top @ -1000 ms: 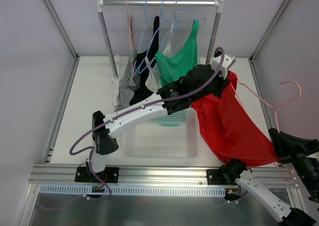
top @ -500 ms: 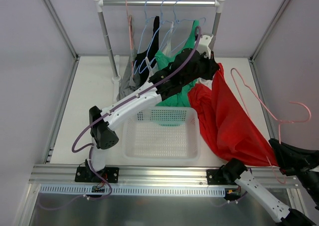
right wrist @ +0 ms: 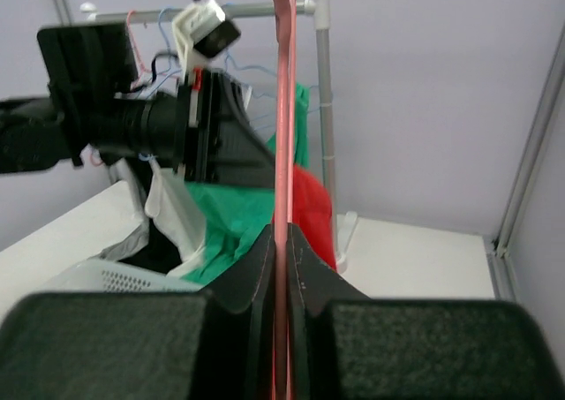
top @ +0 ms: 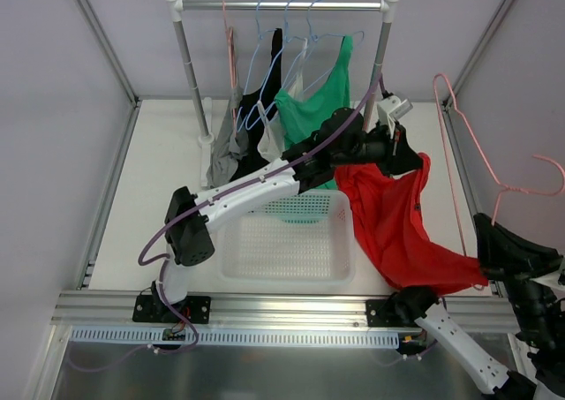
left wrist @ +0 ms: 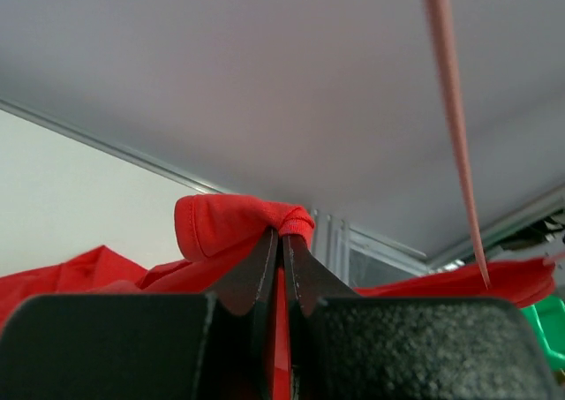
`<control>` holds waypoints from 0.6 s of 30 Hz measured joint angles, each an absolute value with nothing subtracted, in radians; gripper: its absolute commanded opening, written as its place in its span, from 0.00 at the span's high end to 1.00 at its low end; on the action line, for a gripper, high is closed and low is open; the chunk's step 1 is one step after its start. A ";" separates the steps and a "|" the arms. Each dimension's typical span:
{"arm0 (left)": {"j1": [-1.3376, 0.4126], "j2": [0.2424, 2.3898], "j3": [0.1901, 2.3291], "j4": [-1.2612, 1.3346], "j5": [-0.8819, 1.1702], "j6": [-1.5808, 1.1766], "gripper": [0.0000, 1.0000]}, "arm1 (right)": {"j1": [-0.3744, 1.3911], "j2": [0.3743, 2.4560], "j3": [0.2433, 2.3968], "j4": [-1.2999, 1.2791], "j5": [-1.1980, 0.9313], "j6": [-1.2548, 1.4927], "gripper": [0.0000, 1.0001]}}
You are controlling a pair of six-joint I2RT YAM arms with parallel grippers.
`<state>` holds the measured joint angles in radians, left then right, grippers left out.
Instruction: Remove the tank top from the hanger
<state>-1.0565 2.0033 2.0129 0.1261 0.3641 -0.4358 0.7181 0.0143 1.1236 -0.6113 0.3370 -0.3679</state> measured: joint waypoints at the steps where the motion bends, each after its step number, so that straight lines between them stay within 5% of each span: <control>1: -1.062 2.003 1.992 0.141 0.383 -0.441 1.00 | 0.718 0.025 1.105 -0.565 0.345 -0.385 1.00; 10: -1.087 2.003 1.908 0.191 0.441 -0.479 1.00 | 0.718 0.232 0.983 -0.036 0.464 -0.582 1.00; 18: -1.065 2.003 1.909 0.068 0.199 -0.510 1.00 | 0.718 0.479 1.120 0.089 0.572 -0.728 1.00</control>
<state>-1.0645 2.0033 1.9087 0.0677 0.1986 -0.5102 0.7181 0.4793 1.1202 0.0895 0.5720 -0.7284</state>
